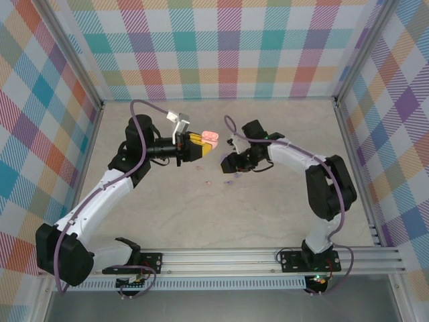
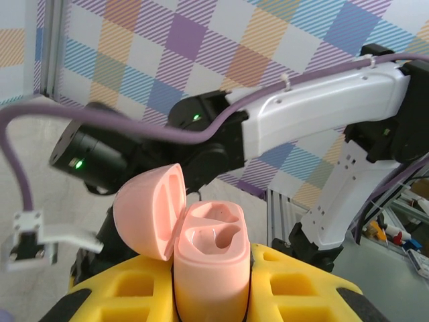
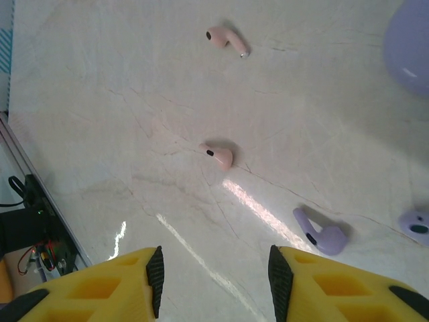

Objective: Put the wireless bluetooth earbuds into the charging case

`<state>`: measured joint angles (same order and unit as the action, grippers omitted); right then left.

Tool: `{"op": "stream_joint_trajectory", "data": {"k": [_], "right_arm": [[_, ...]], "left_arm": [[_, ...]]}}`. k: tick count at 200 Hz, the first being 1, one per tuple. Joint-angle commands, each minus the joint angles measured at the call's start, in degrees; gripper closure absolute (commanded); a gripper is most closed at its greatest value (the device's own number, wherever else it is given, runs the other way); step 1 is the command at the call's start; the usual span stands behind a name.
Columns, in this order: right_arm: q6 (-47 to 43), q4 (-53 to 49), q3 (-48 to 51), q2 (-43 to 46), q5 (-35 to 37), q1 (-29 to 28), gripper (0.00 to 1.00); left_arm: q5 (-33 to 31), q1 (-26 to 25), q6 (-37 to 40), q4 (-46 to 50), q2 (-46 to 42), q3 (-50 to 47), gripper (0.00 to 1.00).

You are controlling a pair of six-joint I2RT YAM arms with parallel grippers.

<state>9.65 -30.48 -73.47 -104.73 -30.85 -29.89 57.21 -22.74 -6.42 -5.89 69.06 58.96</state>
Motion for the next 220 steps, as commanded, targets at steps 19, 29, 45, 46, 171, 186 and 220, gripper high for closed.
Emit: {"op": "stream_joint_trajectory", "data": {"k": [19,29,45,46,171,186,220], "right_arm": [[-0.9,-0.6,-5.1,-4.6,0.0,-3.6,0.53],[-0.9,-0.9,-6.2,-5.6,0.3,-4.5,0.53],[-0.8,-1.7,-7.8,-7.4,1.1,-5.7,0.54],[-0.8,-1.6,-8.0,-7.5,1.1,-5.7,0.54],[3.4,-5.4,-12.8,-14.0,-0.7,-10.5,0.57],[3.5,-5.9,-12.9,-14.3,-1.2,-10.7,0.56],[3.7,-6.5,-13.1,-15.4,-0.8,-11.1,0.55]], "left_arm": [[1.7,1.2,-0.2,1.2,-2.4,-0.4,0.90],[1.8,1.4,-0.3,1.4,-2.5,-0.3,0.90],[1.8,1.5,-0.3,1.7,-2.6,-0.2,0.90],[1.8,1.5,-0.2,1.8,-2.6,-0.1,0.90],[1.7,1.6,0.6,3.7,-3.9,0.7,0.90],[1.7,1.6,0.7,4.0,-3.9,0.7,0.90],[1.5,1.6,1.0,4.3,-3.8,0.7,0.90]]}}
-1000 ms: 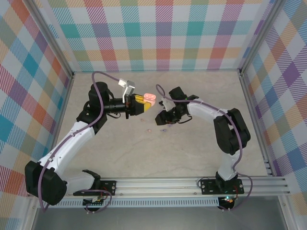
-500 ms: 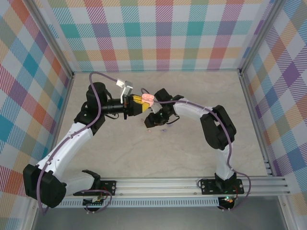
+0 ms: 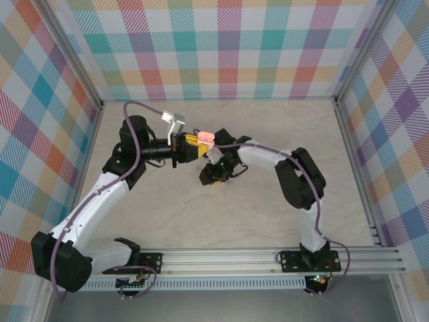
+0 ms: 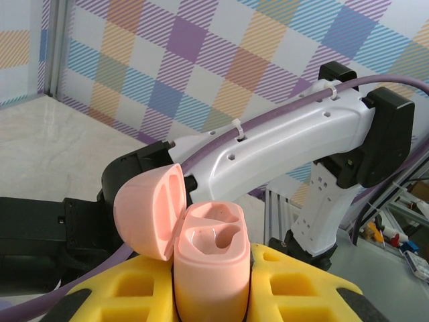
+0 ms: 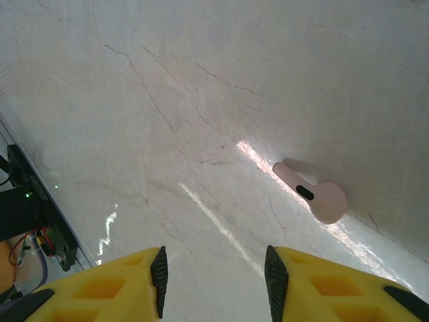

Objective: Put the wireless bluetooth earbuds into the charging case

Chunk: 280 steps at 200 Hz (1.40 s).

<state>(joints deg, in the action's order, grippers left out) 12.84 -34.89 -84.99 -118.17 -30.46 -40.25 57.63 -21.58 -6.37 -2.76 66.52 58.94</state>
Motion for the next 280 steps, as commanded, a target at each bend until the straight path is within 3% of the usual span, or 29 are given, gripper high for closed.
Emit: {"op": "stream_joint_trajectory", "data": {"k": [1,179,280], "right_arm": [[0.5,-2.0,-1.6,-2.0,-1.2,-0.7,0.55],[1.5,-6.2,-8.0,-7.4,6.4,-1.2,0.55],[1.3,-9.7,-11.4,-8.0,18.2,-4.2,0.59]], "left_arm": [[1.1,0.5,0.9,1.2,-1.3,0.7,0.90],[0.6,0.5,2.4,2.2,-0.9,0.1,0.90],[0.6,0.5,2.5,2.4,-1.4,0.1,0.90]]}}
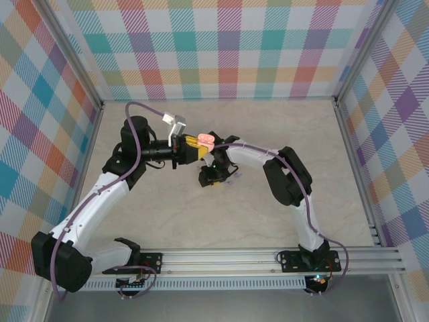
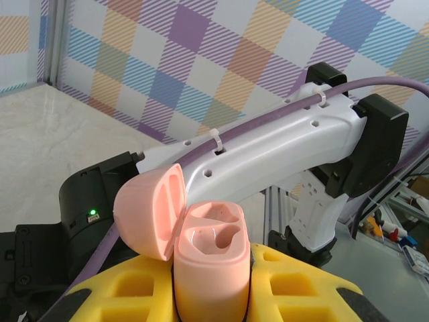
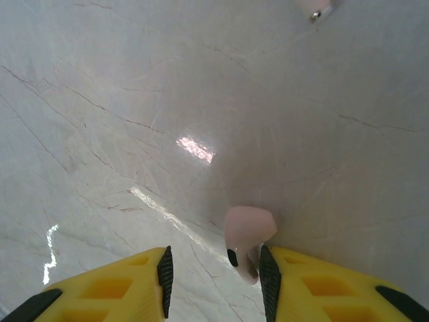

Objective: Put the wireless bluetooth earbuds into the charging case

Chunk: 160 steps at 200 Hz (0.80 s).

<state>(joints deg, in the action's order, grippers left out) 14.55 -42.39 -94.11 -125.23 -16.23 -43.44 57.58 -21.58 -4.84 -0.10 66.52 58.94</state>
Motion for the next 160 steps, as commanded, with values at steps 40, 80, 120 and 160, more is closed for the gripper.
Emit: {"op": "stream_joint_trajectory", "data": {"k": [40,80,120,160], "right_arm": [[-0.4,-3.3,-3.9,-1.5,8.5,-2.1,0.60],[-0.6,-4.6,-5.4,-2.6,11.5,-2.9,0.61],[-1.2,-5.2,-6.3,-3.4,12.9,-3.4,0.62],[-1.9,-5.8,-7.5,-4.2,14.9,-4.2,0.63]], "left_arm": [[0.8,0.5,0.9,-0.7,-1.7,0.0,0.90],[0.7,0.5,0.8,-0.8,-1.7,-0.2,0.90],[0.7,0.5,0.8,-0.8,-1.7,-0.1,0.90],[0.7,0.5,0.7,-1.0,-1.7,-0.2,0.90]]}}
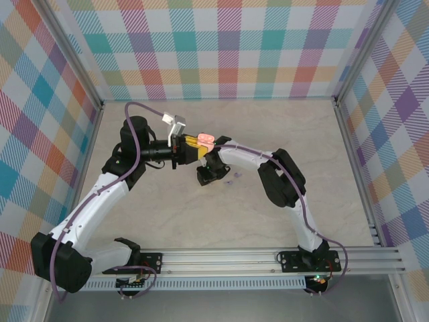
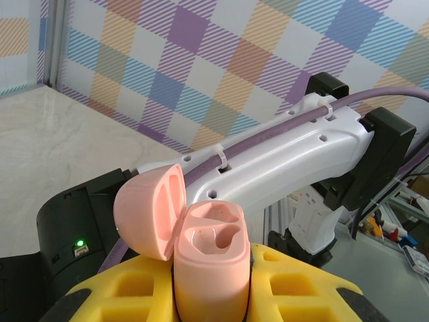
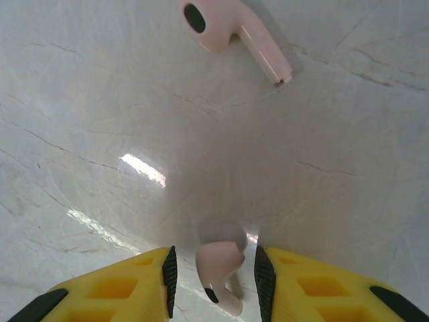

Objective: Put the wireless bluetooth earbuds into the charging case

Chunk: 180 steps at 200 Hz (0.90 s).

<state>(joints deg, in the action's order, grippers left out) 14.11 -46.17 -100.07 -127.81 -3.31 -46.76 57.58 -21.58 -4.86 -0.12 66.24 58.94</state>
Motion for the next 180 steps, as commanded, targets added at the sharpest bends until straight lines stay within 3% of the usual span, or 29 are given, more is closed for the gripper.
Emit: {"op": "stream_joint_trajectory", "data": {"k": [1,180], "right_arm": [[-1.4,-2.0,-1.5,-1.7,2.0,-0.9,0.63],[-1.9,-3.4,-2.4,-4.5,7.7,-3.6,0.70]], "left_arm": [[0.7,0.5,0.7,-1.0,-1.4,-0.2,0.90],[0.6,0.5,0.6,-1.3,-1.4,-0.8,0.90]]}}
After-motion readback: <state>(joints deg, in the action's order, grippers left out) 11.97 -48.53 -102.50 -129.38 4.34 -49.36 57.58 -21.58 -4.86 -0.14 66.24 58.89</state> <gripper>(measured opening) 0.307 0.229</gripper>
